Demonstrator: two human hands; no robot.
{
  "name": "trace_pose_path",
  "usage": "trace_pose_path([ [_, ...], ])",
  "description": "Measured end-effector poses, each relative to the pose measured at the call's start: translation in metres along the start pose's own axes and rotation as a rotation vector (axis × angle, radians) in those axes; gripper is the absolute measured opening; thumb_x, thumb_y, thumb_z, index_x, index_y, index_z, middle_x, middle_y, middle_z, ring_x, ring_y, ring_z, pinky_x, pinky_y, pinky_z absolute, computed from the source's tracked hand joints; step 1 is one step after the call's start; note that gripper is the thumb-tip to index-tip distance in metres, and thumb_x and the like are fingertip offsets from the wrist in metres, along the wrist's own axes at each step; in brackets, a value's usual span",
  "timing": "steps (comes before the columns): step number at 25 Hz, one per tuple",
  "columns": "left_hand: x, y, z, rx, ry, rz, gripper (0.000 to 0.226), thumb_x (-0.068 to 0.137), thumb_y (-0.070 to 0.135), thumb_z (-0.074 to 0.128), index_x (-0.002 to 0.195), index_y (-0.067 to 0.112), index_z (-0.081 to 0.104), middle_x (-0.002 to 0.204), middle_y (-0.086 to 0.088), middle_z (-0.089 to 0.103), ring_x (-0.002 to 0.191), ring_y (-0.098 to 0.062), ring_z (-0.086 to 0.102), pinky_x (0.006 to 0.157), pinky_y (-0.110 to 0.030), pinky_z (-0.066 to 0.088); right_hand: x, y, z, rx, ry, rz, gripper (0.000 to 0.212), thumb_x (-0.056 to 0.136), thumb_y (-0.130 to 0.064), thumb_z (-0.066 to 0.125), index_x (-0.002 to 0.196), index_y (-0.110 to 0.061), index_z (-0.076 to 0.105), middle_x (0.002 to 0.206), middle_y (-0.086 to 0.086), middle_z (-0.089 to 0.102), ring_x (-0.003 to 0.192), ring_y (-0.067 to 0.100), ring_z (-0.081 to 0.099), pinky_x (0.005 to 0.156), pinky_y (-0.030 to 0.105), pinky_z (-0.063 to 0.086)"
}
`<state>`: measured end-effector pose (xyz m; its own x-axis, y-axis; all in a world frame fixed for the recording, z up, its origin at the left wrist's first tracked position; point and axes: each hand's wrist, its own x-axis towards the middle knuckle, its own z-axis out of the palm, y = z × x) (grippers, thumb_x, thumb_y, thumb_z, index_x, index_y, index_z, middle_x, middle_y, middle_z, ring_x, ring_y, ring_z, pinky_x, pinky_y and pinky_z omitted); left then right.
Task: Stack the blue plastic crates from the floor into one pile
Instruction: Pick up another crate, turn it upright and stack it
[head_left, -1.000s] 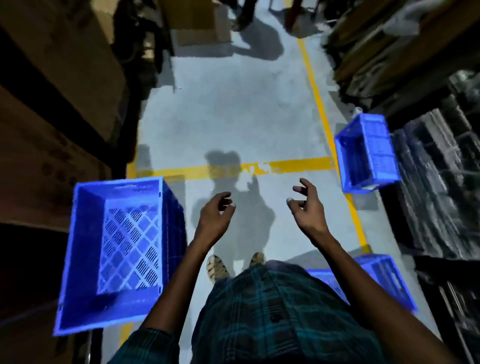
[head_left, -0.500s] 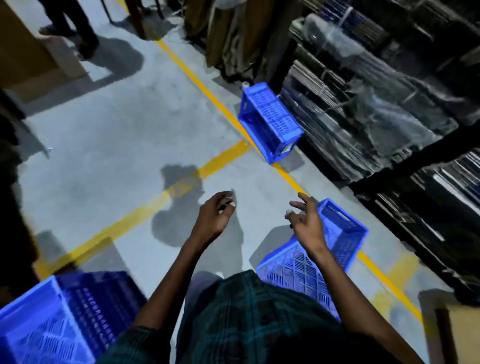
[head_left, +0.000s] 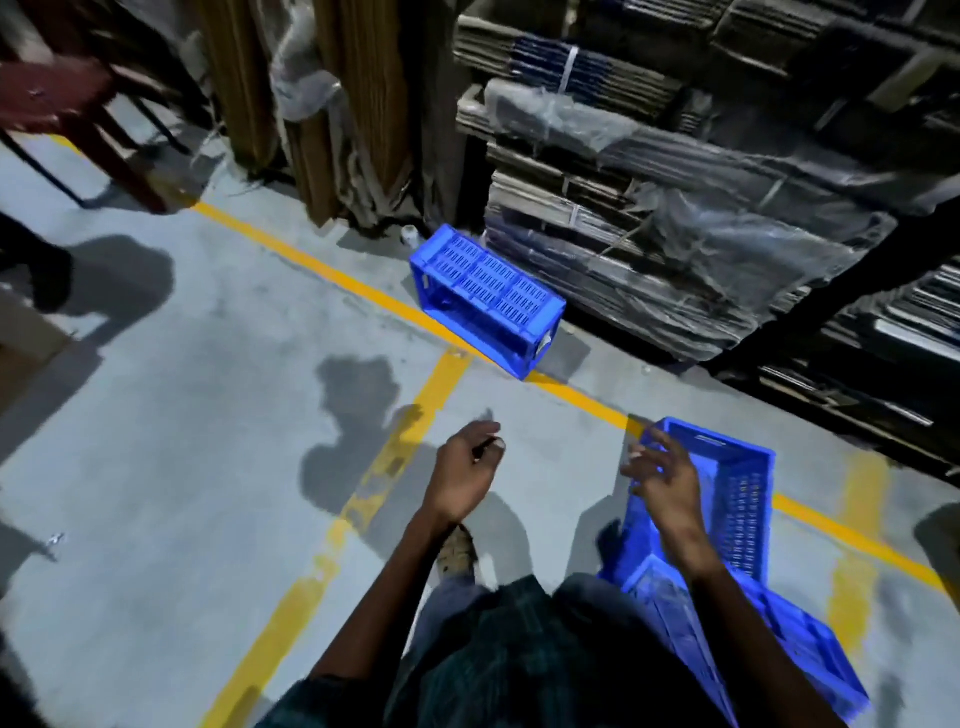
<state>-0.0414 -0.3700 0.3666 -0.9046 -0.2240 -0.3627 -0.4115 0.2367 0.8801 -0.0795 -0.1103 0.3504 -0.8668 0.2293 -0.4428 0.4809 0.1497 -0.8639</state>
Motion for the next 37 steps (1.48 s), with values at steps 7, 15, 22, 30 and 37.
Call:
trace_pose_path([
  [7, 0.185, 0.022, 0.016, 0.115, -0.1, -0.098, 0.023, 0.091, 0.014, 0.064, 0.113, 0.012, 0.07, 0.094, -0.004, 0.071, 0.083, -0.016, 0.066, 0.083, -0.031, 0.053, 0.132, -0.041, 0.066, -0.118, -0.069, -0.004, 0.041, 0.091, 0.003, 0.058, 0.118, -0.028, 0.054, 0.103, 0.003, 0.07, 0.074, 0.025, 0.067, 0.06, 0.027, 0.047],
  [15, 0.418, -0.07, 0.095, 0.19, -0.147, -0.34, 0.036, 0.09, 0.022, 0.067, 0.121, 0.005, 0.065, 0.112, -0.023, 0.07, 0.103, -0.037, 0.068, 0.079, -0.038, 0.053, 0.377, 0.06, 0.174, -0.288, -0.251, -0.003, 0.01, 0.078, -0.026, 0.057, 0.077, -0.033, 0.064, 0.131, 0.001, 0.061, 0.107, 0.036, 0.067, 0.087, 0.047, 0.051],
  [22, 0.572, -0.203, 0.176, -0.192, 0.0, -0.693, 0.041, 0.092, 0.034, 0.065, 0.125, 0.013, 0.053, 0.107, -0.008, 0.053, 0.09, -0.022, 0.052, 0.062, -0.029, 0.045, 0.488, 0.163, 0.234, -0.21, -0.193, 0.235, 0.03, 0.086, -0.015, 0.058, 0.115, -0.021, 0.057, 0.103, 0.01, 0.07, 0.084, 0.034, 0.067, 0.064, 0.032, 0.045],
  [30, 0.631, -0.246, 0.223, -0.704, 0.111, -0.654, 0.058, 0.081, 0.031, 0.076, 0.122, -0.007, 0.061, 0.118, -0.025, 0.067, 0.09, -0.033, 0.068, 0.077, -0.044, 0.058, 0.534, 0.195, 0.259, -0.275, -0.208, 0.249, 0.039, 0.087, -0.02, 0.066, 0.12, -0.032, 0.05, 0.121, 0.005, 0.065, 0.101, 0.029, 0.066, 0.08, 0.041, 0.055],
  [37, 0.59, -0.153, 0.188, -0.555, 0.051, -0.594, 0.023, 0.098, 0.026, 0.059, 0.084, 0.017, 0.043, 0.069, -0.005, 0.046, 0.03, -0.004, 0.04, 0.033, -0.014, 0.031, 0.485, 0.11, 0.247, -0.306, -0.25, 0.133, 0.058, 0.08, -0.01, 0.077, 0.132, -0.011, 0.05, 0.123, 0.005, 0.055, 0.083, 0.016, 0.059, 0.073, 0.015, 0.051],
])
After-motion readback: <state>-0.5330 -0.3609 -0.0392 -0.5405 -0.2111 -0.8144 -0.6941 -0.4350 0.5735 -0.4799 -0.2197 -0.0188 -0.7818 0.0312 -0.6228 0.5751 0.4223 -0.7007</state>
